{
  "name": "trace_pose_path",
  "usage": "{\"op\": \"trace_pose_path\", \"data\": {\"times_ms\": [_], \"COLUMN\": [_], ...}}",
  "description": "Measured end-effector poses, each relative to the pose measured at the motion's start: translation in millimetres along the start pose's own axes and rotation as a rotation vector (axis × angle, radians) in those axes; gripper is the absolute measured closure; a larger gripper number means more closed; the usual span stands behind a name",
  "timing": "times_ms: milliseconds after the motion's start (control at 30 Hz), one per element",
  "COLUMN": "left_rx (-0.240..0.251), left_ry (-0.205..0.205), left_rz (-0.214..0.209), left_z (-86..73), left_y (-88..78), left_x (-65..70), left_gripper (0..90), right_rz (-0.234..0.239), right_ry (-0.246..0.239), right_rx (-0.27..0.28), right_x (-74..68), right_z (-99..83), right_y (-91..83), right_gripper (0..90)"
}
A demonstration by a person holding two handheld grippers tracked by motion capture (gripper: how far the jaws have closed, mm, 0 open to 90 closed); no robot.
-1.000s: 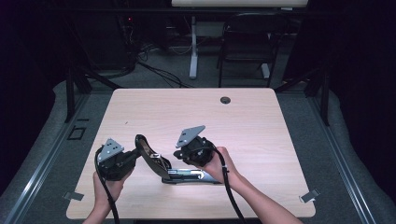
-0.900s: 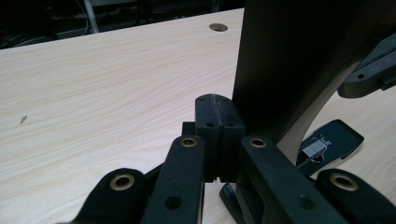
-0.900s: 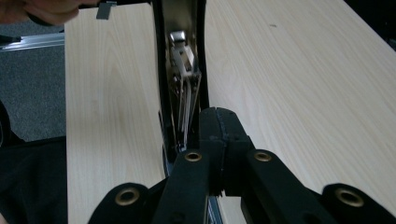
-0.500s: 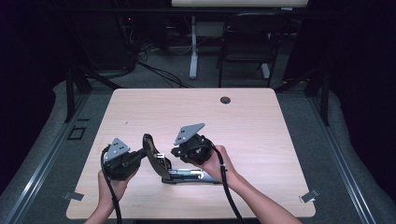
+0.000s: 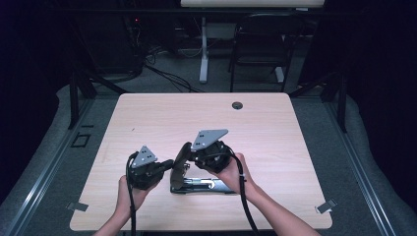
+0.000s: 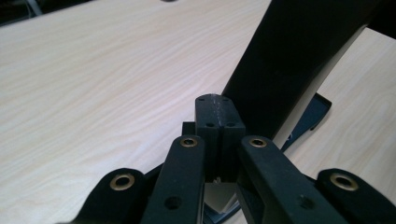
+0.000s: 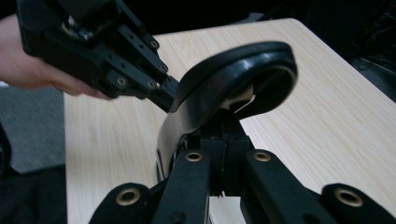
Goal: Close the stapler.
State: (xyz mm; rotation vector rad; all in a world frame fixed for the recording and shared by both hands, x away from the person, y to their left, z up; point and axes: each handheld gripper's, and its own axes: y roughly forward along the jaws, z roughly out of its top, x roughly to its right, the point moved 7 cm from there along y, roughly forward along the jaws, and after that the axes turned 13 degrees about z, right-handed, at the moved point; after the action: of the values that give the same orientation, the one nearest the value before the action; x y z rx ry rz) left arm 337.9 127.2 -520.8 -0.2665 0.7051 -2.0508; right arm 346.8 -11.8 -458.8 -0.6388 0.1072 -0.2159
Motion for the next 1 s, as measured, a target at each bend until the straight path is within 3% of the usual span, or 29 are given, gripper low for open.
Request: {"op": "trace_pose_path", "data": {"times_ms": [167, 333, 433, 567, 700, 1000], "left_rx": [-0.025, -0.041, -0.057, -0.091, -0.098, -0.095], "left_ry": [0.032, 0.033, 0.028, -0.01, -0.03, -0.082], "left_rz": [-0.019, -0.038, -0.042, -0.033, -0.029, 0.015], "left_z": [-2.4, -4.3, -5.5, -9.4, -12.1, -16.8], "left_y": [2.8, 3.7, 3.8, 4.2, 2.2, -2.2], "left_x": [5.6, 4.5, 0.5, -9.0, -15.7, -35.2], "left_gripper": [89.9, 79.9, 67.2, 44.0, 30.6, 16.8], "right_rz": [-0.012, -0.021, -0.024, -0.041, -0.044, -0.057], "right_ry": [0.03, 0.046, 0.06, 0.055, 0.062, 0.084], "right_rx": [-0.002, -0.011, -0.014, -0.021, -0.024, -0.053], "right_x": [3.0, 5.3, 7.2, 8.7, 9.8, 12.8], "right_z": [-15.6, -26.4, -34.5, -43.5, -51.3, -68.6], "right_y": [-9.3, -14.2, -16.9, -19.1, -21.2, -26.5], "right_gripper": [90.0, 90.0, 90.0, 90.0, 90.0, 90.0]}}
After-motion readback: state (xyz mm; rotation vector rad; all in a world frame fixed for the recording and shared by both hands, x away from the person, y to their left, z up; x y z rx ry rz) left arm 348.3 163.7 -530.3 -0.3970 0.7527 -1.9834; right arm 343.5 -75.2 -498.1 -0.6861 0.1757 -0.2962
